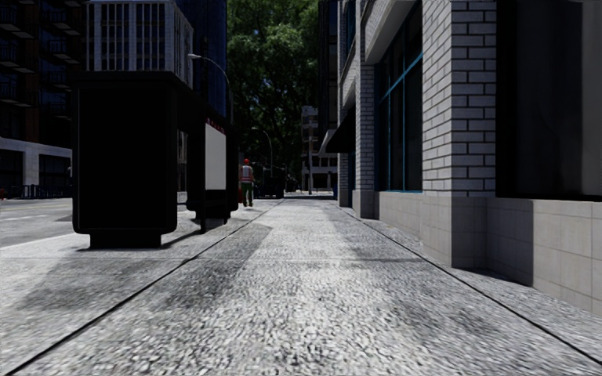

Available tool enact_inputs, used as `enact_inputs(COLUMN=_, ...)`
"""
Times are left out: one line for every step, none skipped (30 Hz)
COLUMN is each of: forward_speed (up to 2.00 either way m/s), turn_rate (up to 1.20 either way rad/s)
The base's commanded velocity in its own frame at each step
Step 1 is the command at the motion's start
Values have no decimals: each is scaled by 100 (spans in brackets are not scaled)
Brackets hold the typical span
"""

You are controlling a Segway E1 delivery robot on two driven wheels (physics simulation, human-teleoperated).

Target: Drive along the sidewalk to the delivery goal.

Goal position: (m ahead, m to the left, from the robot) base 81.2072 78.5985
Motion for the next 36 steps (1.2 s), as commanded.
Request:
enact_inputs(forward_speed=200, turn_rate=0)
enact_inputs(forward_speed=200, turn_rate=0)
enact_inputs(forward_speed=200, turn_rate=0)
enact_inputs(forward_speed=200, turn_rate=0)
enact_inputs(forward_speed=200, turn_rate=0)
enact_inputs(forward_speed=200, turn_rate=0)
enact_inputs(forward_speed=200, turn_rate=0)
enact_inputs(forward_speed=200, turn_rate=0)
enact_inputs(forward_speed=200, turn_rate=0)
enact_inputs(forward_speed=200, turn_rate=0)
enact_inputs(forward_speed=200, turn_rate=0)
enact_inputs(forward_speed=200, turn_rate=0)
enact_inputs(forward_speed=200, turn_rate=0)
enact_inputs(forward_speed=200, turn_rate=0)
enact_inputs(forward_speed=200, turn_rate=0)
enact_inputs(forward_speed=200, turn_rate=0)
enact_inputs(forward_speed=200, turn_rate=0)
enact_inputs(forward_speed=200, turn_rate=0)
enact_inputs(forward_speed=200, turn_rate=0)
enact_inputs(forward_speed=200, turn_rate=0)
enact_inputs(forward_speed=200, turn_rate=0)
enact_inputs(forward_speed=200, turn_rate=0)
enact_inputs(forward_speed=200, turn_rate=0)
enact_inputs(forward_speed=200, turn_rate=0)
enact_inputs(forward_speed=200, turn_rate=0)
enact_inputs(forward_speed=200, turn_rate=0)
enact_inputs(forward_speed=200, turn_rate=0)
enact_inputs(forward_speed=200, turn_rate=0)
enact_inputs(forward_speed=200, turn_rate=0)
enact_inputs(forward_speed=200, turn_rate=0)
enact_inputs(forward_speed=200, turn_rate=0)
enact_inputs(forward_speed=200, turn_rate=0)
enact_inputs(forward_speed=200, turn_rate=0)
enact_inputs(forward_speed=200, turn_rate=0)
enact_inputs(forward_speed=200, turn_rate=0)
enact_inputs(forward_speed=200, turn_rate=0)
